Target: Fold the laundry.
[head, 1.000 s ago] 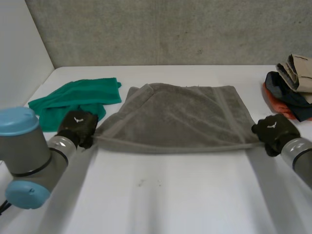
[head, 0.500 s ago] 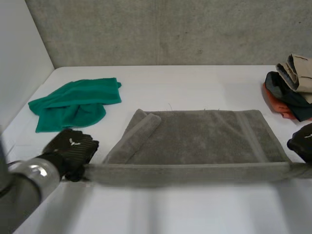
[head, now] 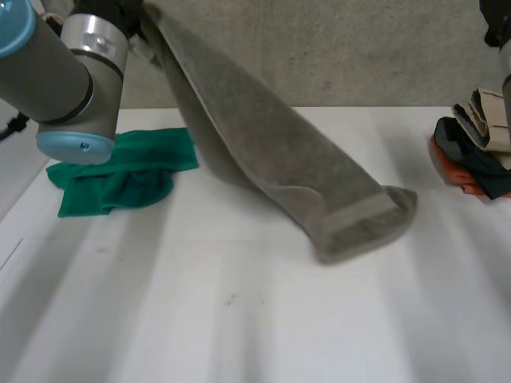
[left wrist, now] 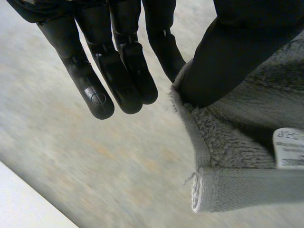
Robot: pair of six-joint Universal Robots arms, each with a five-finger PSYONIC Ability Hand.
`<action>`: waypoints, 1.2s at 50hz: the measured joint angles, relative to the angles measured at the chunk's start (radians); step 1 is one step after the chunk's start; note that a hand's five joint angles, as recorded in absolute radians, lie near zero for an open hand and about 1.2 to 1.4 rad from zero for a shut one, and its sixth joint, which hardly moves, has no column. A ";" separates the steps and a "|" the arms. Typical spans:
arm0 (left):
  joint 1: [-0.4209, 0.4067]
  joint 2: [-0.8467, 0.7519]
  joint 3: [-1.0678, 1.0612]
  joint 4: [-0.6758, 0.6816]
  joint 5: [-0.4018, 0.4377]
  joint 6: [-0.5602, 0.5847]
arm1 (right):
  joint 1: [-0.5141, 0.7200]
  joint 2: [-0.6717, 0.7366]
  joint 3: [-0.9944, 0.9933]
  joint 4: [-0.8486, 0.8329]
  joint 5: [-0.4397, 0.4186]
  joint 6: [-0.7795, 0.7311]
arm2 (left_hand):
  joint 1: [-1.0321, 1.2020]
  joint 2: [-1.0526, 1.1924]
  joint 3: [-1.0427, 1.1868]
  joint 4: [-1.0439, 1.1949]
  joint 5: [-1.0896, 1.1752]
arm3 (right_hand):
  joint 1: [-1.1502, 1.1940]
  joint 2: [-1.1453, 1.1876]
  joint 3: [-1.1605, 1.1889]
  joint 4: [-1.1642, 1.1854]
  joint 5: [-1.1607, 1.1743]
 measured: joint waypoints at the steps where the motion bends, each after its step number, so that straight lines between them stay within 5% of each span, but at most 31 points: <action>1: -0.005 0.000 0.004 -0.001 0.001 -0.001 | 0.009 -0.002 0.005 -0.018 0.001 0.008 | 0.000 0.000 0.000 0.000 0.000 | 0.000 0.000 0.000 0.000 0.000; 5: -0.029 0.006 -0.083 -0.020 0.002 -0.005 | 0.050 -0.007 0.078 -0.018 0.002 0.049 | 0.000 0.000 0.000 0.000 0.000 | -0.065 -0.108 -0.100 -0.103 -0.097; 10: -0.046 0.039 -0.295 -0.033 0.003 -0.009 | 0.080 -0.011 0.197 0.083 0.001 0.195 | 0.000 0.000 0.000 0.000 0.000 | -0.713 -0.774 -0.770 -0.770 -0.787; 19: -0.030 0.134 -0.535 0.000 0.001 -0.015 | 0.087 0.000 0.301 0.470 -0.065 0.743 | 0.000 0.001 0.000 0.000 0.000 | -0.735 -0.795 -0.804 -0.823 -0.835; 26: -0.035 0.243 -0.564 0.001 -0.001 -0.061 | 0.155 0.002 0.389 0.518 -0.159 0.971 | 0.000 0.001 0.000 0.000 0.000 | -0.753 -0.795 -0.826 -0.848 -0.868; 31: -0.064 0.326 -0.539 -0.009 -0.001 -0.105 | 0.249 0.026 0.395 0.454 -0.157 0.995 | 0.000 0.001 0.000 0.000 0.000 | -0.766 -0.821 -0.853 -0.857 -0.885; 47: -0.279 0.536 -0.438 -0.102 -0.011 -0.145 | 0.444 0.361 0.085 0.226 0.038 0.976 | 0.000 0.001 0.000 0.000 0.000 | -0.902 -0.935 -0.941 -0.946 -0.958; 55: -0.306 0.581 -0.438 -0.102 -0.031 -0.144 | 0.504 0.420 0.023 0.190 0.015 0.978 | 0.000 0.001 0.000 0.000 0.000 | -0.880 -0.925 -0.931 -0.937 -0.922; 60: -0.314 0.584 -0.435 -0.101 -0.042 -0.143 | 0.531 0.428 0.025 0.190 0.006 0.978 | 0.000 0.001 0.000 0.000 0.000 | -0.237 -0.166 -0.193 -0.203 -0.182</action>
